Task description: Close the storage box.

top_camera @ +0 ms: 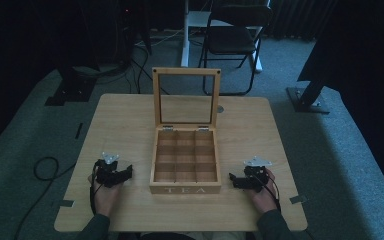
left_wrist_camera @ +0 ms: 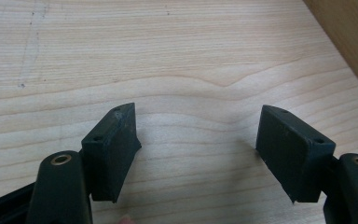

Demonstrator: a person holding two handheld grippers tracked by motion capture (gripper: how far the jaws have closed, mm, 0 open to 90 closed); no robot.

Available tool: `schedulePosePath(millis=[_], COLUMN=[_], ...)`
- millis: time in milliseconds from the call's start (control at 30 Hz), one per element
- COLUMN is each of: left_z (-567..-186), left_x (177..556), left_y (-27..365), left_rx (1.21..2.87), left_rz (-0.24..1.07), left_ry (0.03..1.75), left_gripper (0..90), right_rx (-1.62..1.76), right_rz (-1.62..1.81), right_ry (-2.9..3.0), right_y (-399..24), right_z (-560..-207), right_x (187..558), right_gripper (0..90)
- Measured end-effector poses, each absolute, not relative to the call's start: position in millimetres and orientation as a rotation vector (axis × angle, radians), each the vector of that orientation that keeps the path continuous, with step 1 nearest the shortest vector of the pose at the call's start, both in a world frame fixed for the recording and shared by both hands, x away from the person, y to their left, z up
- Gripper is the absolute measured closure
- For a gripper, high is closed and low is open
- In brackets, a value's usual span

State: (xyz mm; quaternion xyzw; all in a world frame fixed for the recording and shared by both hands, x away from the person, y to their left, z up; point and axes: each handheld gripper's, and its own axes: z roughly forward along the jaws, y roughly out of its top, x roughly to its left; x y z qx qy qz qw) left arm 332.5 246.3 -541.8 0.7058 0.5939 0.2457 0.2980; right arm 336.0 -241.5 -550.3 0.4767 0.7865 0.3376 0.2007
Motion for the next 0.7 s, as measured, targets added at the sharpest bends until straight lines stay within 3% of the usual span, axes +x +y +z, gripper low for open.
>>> schedulePosePath(millis=[367, 467, 700], left_z=[-540, -535, -519], left_x=[331, 330, 328], left_y=[244, 248, 250], left_rx=[1.904, 1.861, 1.823], left_rz=[0.657, 0.593, 0.582], left_ry=[1.601, 1.625, 1.582], left_gripper=[30.8, 34.2, 34.3], right_rx=[1.332, 1.331, 1.331], right_rz=[0.943, 0.944, 0.944], right_ry=[2.198, 2.198, 2.198], right_y=[-242, -241, -242], right_z=[-550, -550, -550], right_x=[336, 336, 336], right_gripper=[12.0, 12.0, 12.0])
